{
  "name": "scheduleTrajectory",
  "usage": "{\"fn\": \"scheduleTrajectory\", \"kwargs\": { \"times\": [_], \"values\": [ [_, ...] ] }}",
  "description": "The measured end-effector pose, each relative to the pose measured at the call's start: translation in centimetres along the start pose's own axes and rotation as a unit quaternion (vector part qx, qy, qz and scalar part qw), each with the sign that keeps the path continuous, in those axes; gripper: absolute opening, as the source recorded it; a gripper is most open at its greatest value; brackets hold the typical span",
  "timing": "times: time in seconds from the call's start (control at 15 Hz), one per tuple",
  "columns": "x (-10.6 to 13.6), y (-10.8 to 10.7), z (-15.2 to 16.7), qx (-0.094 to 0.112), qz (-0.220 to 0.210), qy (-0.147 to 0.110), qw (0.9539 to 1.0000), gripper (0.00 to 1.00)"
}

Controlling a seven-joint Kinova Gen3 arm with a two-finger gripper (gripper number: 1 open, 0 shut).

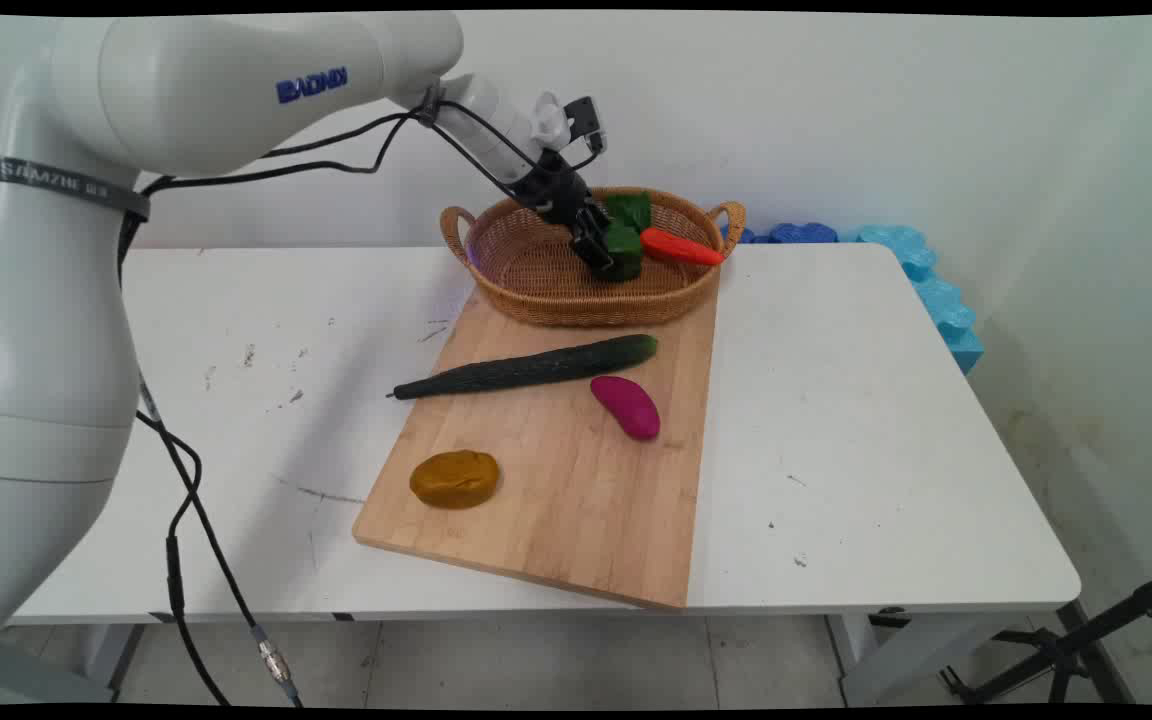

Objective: Pick up the potato from the cutting board

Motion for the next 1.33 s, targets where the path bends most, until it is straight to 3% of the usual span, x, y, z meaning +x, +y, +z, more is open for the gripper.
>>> {"fn": "scheduleTrajectory", "kwargs": {
  "times": [0.53, 1.0, 1.33],
  "values": [
    [0.8, 1.3, -4.5, 0.019, 0.007, 0.007, 0.9998, 1.00],
    [0.5, 5.6, -10.6, 0.029, -0.009, 0.011, 0.9995, 1.00],
    [-0.8, 10.1, -14.8, 0.020, -0.036, 0.012, 0.9991, 1.00]
  ]
}}
